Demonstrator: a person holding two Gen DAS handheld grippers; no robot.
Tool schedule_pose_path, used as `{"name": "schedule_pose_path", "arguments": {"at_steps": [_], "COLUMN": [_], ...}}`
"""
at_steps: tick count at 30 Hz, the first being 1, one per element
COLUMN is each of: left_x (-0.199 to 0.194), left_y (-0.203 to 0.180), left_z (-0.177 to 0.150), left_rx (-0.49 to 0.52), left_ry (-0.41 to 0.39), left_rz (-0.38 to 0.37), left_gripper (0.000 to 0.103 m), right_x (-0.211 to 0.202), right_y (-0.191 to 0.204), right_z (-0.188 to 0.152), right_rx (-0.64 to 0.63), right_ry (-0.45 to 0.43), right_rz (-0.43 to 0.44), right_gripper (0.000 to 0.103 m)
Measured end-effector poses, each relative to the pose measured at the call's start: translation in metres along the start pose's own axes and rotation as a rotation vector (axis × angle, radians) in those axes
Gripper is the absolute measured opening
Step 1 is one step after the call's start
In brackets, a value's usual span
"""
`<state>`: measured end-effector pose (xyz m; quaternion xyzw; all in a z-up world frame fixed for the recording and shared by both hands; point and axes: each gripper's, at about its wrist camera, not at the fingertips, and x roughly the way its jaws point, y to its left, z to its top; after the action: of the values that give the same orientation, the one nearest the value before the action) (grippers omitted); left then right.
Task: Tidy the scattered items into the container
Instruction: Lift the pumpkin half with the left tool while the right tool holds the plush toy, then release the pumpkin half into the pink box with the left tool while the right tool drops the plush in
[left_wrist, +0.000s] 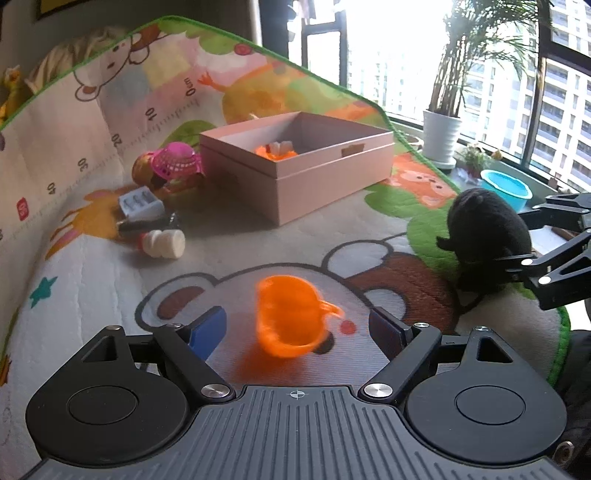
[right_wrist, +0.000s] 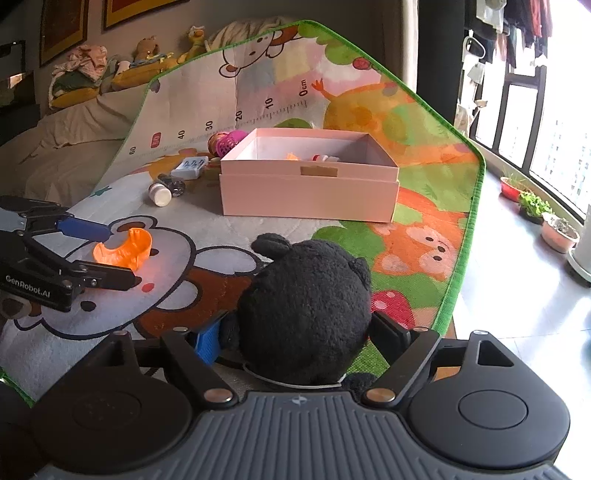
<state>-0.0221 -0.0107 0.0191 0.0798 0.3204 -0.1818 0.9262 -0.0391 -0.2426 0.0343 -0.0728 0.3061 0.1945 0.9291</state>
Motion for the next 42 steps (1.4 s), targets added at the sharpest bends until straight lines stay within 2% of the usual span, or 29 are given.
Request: {"name": "schedule_pose_path", "arguments": {"at_steps": [8,12,15,17,18,19,20,22,28,32,37,42], "left_x": [0.013,0.021,0.025,0.026,0.026,0.026,0.025,0.022,0.003,-0.008,-0.010,0.001], "left_y": [-0.002,0.000,-0.001,-0.002,-0.002,-0.002,-0.001,-0.002,-0.015,-0.026,-0.034,-0.035], "left_z": [0.001,0.001,0.001,0.002,0.003,0.003,0.004,0.005,0.008,0.016,0.038,0.072], "left_rx": [-0.035,-0.052,-0.056,-0.056,-0.059,-0.062,-0.065,-0.065,-0.013,0.023,0.079,0.147], "left_ry": [0.009,0.023,0.027,0.022,0.021,0.021,0.022,0.018,-0.014,-0.046,-0.073,-0.105], "left_rz": [0.016,0.016,0.014,0.018,0.021,0.025,0.024,0.020,0.000,-0.017,-0.022,-0.017], "left_gripper": [0.087,0.076,0.073,0.067,0.059,0.058,0.058,0.058,0.058,0.058,0.058,0.058], "right_x": [0.000,0.002,0.004,0.005,0.005,0.005,0.005,0.005,-0.003,-0.014,-0.022,-0.018], "right_y": [-0.002,-0.002,-0.003,-0.002,-0.002,-0.001,-0.001,0.000,0.000,-0.003,-0.011,-0.024], "right_z": [-0.001,-0.002,-0.002,-0.001,-0.001,0.000,0.001,0.003,0.007,0.015,0.035,0.065], "right_rx": [0.010,0.016,0.020,0.020,0.019,0.018,0.018,0.011,-0.008,0.007,0.002,0.007], "right_ry": [-0.005,0.002,0.009,0.009,0.007,0.004,0.000,-0.005,-0.003,-0.012,-0.055,-0.111], "right_rz": [-0.004,0.009,0.020,0.022,0.023,0.024,0.023,0.015,0.020,0.055,0.065,0.036], "right_gripper": [0.083,0.084,0.086,0.086,0.086,0.086,0.086,0.075,0.073,0.073,0.073,0.073]}}
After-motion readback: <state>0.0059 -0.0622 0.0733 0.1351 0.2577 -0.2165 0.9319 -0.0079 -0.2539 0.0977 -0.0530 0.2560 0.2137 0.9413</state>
